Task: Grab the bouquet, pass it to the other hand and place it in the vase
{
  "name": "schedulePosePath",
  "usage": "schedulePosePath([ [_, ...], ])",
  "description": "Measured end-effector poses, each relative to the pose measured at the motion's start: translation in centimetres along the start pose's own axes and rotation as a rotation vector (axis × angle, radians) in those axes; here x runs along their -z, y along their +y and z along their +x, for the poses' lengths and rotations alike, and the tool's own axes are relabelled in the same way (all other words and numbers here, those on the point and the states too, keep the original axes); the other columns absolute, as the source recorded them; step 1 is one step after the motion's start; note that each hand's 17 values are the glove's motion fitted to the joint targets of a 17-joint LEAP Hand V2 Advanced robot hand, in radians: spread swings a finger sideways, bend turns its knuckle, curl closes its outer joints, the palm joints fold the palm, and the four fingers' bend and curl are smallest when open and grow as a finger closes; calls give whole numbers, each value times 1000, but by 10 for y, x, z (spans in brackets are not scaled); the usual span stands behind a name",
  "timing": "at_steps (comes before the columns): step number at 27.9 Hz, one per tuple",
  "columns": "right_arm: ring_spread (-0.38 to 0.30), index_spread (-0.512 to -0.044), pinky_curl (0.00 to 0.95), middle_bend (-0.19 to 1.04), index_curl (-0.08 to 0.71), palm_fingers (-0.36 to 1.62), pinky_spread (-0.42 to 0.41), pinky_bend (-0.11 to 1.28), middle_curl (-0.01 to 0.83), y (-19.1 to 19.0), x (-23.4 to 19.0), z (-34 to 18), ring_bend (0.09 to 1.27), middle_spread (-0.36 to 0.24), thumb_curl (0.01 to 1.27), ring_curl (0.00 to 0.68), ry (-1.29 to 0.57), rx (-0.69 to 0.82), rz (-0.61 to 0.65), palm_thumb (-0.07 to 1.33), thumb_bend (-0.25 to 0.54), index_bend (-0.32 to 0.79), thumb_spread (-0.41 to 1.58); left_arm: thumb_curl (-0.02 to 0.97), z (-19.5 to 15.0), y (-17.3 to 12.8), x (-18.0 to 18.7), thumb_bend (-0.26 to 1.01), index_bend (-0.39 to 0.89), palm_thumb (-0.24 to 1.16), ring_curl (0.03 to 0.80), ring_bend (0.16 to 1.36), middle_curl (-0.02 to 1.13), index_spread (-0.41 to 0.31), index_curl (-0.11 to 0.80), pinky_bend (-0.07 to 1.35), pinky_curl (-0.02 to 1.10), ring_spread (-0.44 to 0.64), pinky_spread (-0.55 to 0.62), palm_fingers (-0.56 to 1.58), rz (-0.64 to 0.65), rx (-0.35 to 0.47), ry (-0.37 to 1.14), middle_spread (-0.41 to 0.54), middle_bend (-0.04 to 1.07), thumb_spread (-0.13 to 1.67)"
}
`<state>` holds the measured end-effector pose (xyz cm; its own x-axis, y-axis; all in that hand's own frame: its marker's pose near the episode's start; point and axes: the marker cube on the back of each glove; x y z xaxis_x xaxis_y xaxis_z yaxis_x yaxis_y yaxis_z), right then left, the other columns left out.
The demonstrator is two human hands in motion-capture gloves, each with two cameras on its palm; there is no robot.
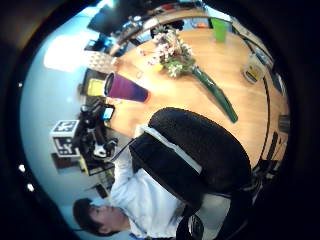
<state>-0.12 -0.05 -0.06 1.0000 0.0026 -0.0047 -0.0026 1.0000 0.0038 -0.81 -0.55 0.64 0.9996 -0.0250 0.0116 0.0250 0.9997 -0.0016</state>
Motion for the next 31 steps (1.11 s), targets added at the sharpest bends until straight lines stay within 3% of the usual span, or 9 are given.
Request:
schedulePosePath([
  [3, 42, -261, 125, 242, 57, 352, 166, 410, 89, -1, -1, -1, 306, -71, 41, 86, 3, 4, 7, 179, 98, 127, 551, 63, -9, -4, -6, 131, 190, 236, 124, 469, 59, -26, 89, 365, 111, 131, 177, 437, 6, 28, -6, 100, 146, 560],
  [6, 52, -315, 166, 255, 87, 332, 204, 429, 125, 0, -2, -4, 320, -87, 57, 120, -2, 17, 11, 189, 93, 125, 712, 83, -13, 1, -4, 124, 186, 251, 166, 499, 91, -31, 125, 382, 154, 161, 215, 420, 13, 49, -6, 117, 148, 714],
  [12, 68, -374, 210, 259, 122, 312, 246, 448, 176, 15, 3, -8, 336, -96, 84, 156, 1, 30, -36, 196, 69, 128, 917, 118, -6, 3, 4, 97, 188, 266, 203, 525, 128, -38, 184, 386, 197, 194, 259, 397, -6, 26, -37, 140, 151, 902],
  [13, 64, -379, 211, 294, 116, 363, 249, 434, 194, 18, 4, -9, 386, -88, 88, 176, 8, 31, -59, 197, 65, 93, 941, 123, -4, -1, 5, 92, 187, 267, 207, 527, 132, -38, 193, 387, 203, 197, 263, 394, -16, 19, -44, 143, 151, 923],
  [17, 47, -390, 229, 358, 78, 438, 256, 451, 237, 23, 7, -6, 512, -97, 106, 219, 20, 8, -144, 182, 32, 1, 992, 142, 9, -19, 15, 71, 182, 274, 218, 532, 150, -40, 222, 389, 222, 210, 277, 381, -51, -19, -95, 150, 154, 987],
  [23, 50, -290, 297, 344, 46, 463, 256, 623, 269, 13, 21, 9, 605, -31, 144, 278, 14, -113, -164, 218, 14, -10, 1019, 169, 17, -29, 19, 37, 165, 280, 230, 533, 172, -42, 251, 399, 246, 228, 291, 344, -35, -56, -165, 156, 159, 1043],
  [26, 46, -261, 323, 335, 34, 471, 254, 689, 282, -6, 17, 27, 643, -17, 166, 299, -13, -190, -182, 256, 15, -6, 1026, 182, 18, -23, 25, 21, 163, 284, 236, 538, 181, -39, 262, 405, 256, 236, 295, 333, -18, -68, -171, 162, 157, 1060],
  [31, 18, -292, 356, 332, 24, 509, 239, 776, 303, -39, -9, 54, 683, -4, 199, 323, -48, -307, -181, 333, 23, 11, 1037, 201, 15, -13, 35, -3, 159, 292, 244, 545, 197, -37, 276, 413, 271, 249, 300, 319, 27, -78, -179, 166, 162, 1079],
])
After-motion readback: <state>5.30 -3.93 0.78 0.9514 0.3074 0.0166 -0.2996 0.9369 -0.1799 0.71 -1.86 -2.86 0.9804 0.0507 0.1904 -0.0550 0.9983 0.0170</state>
